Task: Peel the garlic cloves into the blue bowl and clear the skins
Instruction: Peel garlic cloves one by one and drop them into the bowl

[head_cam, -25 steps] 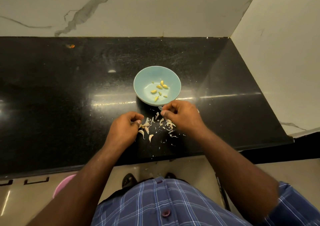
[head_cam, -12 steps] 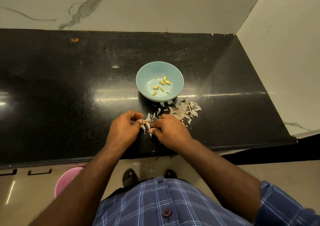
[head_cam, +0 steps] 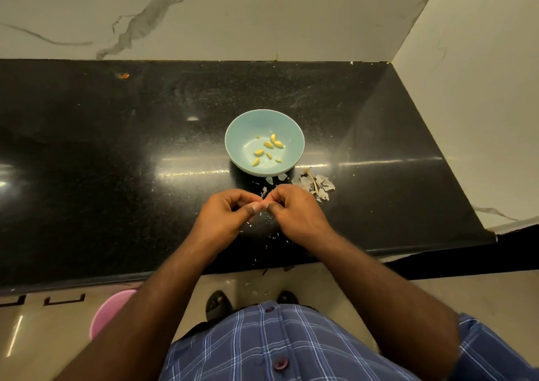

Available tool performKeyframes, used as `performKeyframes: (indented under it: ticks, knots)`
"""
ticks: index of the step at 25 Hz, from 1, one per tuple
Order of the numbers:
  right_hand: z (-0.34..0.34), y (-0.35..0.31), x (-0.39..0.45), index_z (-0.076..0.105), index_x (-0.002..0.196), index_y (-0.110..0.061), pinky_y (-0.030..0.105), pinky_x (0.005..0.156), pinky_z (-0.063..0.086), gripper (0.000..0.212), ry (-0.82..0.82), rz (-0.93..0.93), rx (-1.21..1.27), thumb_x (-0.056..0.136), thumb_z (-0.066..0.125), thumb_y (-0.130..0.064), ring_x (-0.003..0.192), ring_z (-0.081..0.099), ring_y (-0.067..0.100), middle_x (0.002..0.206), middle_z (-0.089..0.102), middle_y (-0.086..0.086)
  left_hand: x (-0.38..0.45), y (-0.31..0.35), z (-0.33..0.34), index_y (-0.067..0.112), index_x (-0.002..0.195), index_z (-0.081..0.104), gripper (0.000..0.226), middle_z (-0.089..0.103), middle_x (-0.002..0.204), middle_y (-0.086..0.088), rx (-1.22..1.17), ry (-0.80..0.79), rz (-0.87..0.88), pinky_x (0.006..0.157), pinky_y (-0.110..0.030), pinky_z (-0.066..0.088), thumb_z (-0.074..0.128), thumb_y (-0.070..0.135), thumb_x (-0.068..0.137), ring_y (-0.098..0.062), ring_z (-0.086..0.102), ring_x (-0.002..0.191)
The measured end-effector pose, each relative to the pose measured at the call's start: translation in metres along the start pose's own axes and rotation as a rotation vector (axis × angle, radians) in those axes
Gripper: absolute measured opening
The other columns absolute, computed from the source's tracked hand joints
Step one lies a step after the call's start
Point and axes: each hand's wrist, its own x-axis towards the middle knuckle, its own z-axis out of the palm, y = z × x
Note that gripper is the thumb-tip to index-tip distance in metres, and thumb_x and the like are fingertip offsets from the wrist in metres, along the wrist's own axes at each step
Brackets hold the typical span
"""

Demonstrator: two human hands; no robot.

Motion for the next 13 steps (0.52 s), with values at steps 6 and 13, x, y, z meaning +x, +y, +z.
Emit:
performKeyframes:
  ticks: [6,13]
  knots:
    - [-0.02,0.001,-0.006,0.076,0.103,-0.016,0.03,0.08,0.059,0.012,0.016,0.043,0.4,0.094,0.07,-0.013,0.085,0.071,0.009,0.091,0.076,-0.002,0.008,0.01,0.013,0.014,0.097,0.076,0.011,0.076,0.087,-0.009,-0.239,0.007,0.004,0.067,-0.028,0.053,0.074,0.007,0.089,-0.019,0.064,0.075]
    - [-0.039,0.008,-0.008,0.075,0.1,-0.015,0.041,0.083,0.062,0.018,0.167,0.033,0.419,0.083,0.075,-0.008,0.084,0.074,0.015,0.086,0.077,0.001,0.018,0.02,0.033,0.018,0.092,0.075,0.015,0.077,0.082,-0.003,-0.18,-0.022,0.119,0.07,-0.024,0.054,0.079,0.006,0.084,-0.01,0.071,0.076]
